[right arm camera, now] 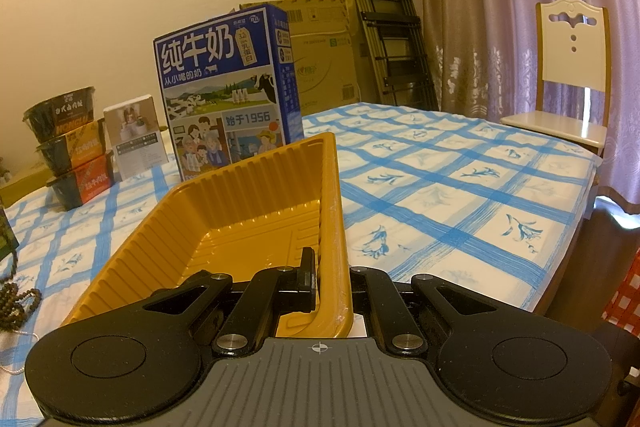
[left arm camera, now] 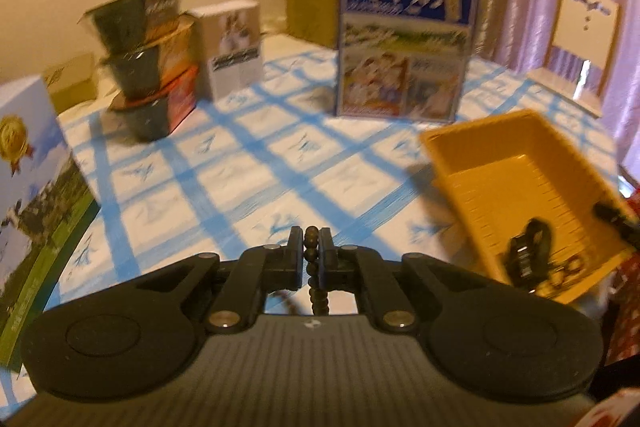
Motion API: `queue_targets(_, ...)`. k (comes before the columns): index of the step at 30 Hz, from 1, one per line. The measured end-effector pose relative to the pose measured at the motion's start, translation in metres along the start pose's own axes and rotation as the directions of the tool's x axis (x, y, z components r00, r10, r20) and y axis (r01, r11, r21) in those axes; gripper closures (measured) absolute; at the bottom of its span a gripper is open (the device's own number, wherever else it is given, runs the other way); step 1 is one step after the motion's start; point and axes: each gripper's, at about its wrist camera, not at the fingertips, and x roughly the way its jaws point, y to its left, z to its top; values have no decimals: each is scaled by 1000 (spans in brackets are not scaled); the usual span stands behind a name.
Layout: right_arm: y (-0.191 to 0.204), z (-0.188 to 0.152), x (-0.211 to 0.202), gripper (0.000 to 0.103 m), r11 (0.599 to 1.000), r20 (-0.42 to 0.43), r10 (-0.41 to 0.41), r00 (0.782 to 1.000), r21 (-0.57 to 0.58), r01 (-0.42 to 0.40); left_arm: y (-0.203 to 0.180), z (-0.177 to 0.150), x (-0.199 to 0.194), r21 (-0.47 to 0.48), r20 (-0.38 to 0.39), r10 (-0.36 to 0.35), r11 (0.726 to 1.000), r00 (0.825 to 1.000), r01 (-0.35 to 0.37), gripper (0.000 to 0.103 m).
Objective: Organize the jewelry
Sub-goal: 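Carry the dark bead bracelet into the orange tray and open the left tool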
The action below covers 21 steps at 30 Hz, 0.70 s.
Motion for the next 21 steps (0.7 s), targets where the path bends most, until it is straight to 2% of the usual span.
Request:
queue_targets(6,0,-1,0,98,1000,1,3,1000,1,-3,-44,13,-14,18,32,-138,990,990,138,97)
queue_targets(13,2,-6,0,98,1000,2,5,1000,3,-5,-106,20,-3,4,27,-318,948,948,318,97)
queue_targets(16,2,-7,0,97,1000,2,6,1000,5,-6,-132,23,10,-3,19,-367,930,930,367,97)
queue_targets(21,3,-4,-1,97,1000,0,10,1000,11,-10,-162,21,36,-32,-8,-398,917,917,398,97)
